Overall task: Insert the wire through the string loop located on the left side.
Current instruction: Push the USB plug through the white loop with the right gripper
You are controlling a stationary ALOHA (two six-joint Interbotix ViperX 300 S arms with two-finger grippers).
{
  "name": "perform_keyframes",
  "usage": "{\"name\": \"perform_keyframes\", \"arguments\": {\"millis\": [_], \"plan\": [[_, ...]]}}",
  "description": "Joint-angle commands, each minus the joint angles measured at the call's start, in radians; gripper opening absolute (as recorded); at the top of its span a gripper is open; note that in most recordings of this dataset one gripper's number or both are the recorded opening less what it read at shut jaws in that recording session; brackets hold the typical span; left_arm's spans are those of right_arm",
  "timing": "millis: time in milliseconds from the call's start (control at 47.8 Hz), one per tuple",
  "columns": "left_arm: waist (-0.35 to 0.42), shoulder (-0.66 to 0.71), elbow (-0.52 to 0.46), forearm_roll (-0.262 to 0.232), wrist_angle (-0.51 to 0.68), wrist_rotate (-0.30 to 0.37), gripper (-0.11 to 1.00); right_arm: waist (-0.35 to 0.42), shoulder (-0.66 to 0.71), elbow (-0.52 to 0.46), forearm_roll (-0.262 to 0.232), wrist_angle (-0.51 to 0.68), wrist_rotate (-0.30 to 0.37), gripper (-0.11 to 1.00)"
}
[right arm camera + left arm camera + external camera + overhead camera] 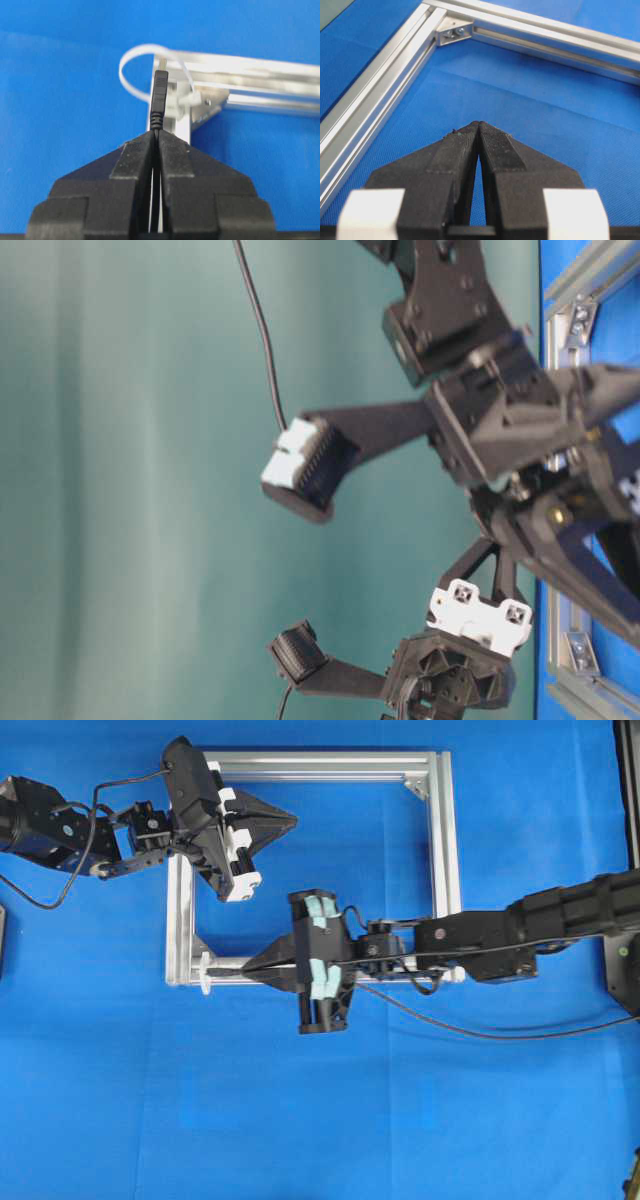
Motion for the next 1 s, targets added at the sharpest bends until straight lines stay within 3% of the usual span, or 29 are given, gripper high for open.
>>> {"name": "perform_keyframes", "arguments": {"millis": [0, 439, 983], "plan": [[0.000, -0.040, -0.014, 0.002, -0.006, -0.002, 0.00, -0.011, 0.002, -0.048, -0.005, -0.006, 0.002, 0.00], [0.000, -0.040, -0.014, 0.003, -0.006, -0.003, 0.00, -0.017, 0.057, -0.135, -0.011, -0.005, 0.002, 0.00], [-0.006, -0.072, 0.025, 0.006, -0.006, -0.003, 0.00, -0.017, 0.061, -0.138, -0.011, -0.005, 0.002, 0.00]]}}
